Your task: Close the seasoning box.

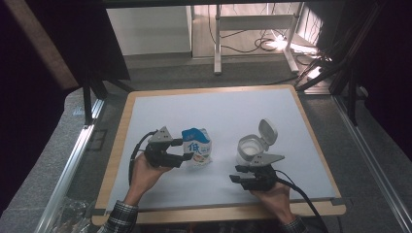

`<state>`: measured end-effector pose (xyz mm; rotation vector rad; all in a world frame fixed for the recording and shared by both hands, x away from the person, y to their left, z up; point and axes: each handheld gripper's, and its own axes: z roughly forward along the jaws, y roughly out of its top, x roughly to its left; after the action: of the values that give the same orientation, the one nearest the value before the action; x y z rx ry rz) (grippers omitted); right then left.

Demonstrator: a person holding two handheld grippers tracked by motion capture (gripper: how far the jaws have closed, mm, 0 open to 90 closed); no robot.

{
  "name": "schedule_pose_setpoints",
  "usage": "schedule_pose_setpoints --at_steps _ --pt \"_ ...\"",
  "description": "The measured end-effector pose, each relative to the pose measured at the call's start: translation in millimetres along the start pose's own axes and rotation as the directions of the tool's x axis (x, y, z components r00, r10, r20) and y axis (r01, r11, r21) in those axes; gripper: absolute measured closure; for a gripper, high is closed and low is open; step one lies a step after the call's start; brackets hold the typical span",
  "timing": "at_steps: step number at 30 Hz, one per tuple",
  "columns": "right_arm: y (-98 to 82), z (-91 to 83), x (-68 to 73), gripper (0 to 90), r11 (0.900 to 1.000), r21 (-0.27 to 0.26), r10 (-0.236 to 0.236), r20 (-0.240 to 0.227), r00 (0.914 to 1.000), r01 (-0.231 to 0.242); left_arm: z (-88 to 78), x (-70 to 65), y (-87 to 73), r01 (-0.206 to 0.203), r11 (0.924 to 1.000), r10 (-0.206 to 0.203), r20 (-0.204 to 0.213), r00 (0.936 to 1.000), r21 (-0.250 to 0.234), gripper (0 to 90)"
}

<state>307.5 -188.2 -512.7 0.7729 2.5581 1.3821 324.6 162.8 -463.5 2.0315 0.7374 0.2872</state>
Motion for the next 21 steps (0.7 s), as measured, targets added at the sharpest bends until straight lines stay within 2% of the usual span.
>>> schedule_pose_setpoints --at_steps 3,7,13,21 --pt "-0.6 -2.5 -0.2 54.8 1.000 0.002 0.001 0.001 1.0000 -0.001 -0.6 -2.2 -6.0 0.007 1.0000 -0.007 -0.012 0.9999 0.006 26.6" --pt "-1.9 -5.2 -1.6 57.6 1.000 0.002 0.006 0.005 1.0000 -0.006 -0.1 -3.8 -15.8 0.032 0.9990 -0.032 -0.007 0.9995 0.030 22.6" --pt "-3.8 -9.3 -3.9 63.6 1.000 0.004 0.017 0.004 0.9999 -0.017 1.0 -10.3 -31.8 0.041 0.9979 -0.038 -0.051 0.9980 0.050 16.6" --pt "-7.1 -13.1 -6.0 67.8 1.000 0.008 0.024 0.011 0.9996 -0.024 4.6 -11.3 -54.2 0.088 0.9931 -0.081 -0.096 0.9921 0.077 10.3"
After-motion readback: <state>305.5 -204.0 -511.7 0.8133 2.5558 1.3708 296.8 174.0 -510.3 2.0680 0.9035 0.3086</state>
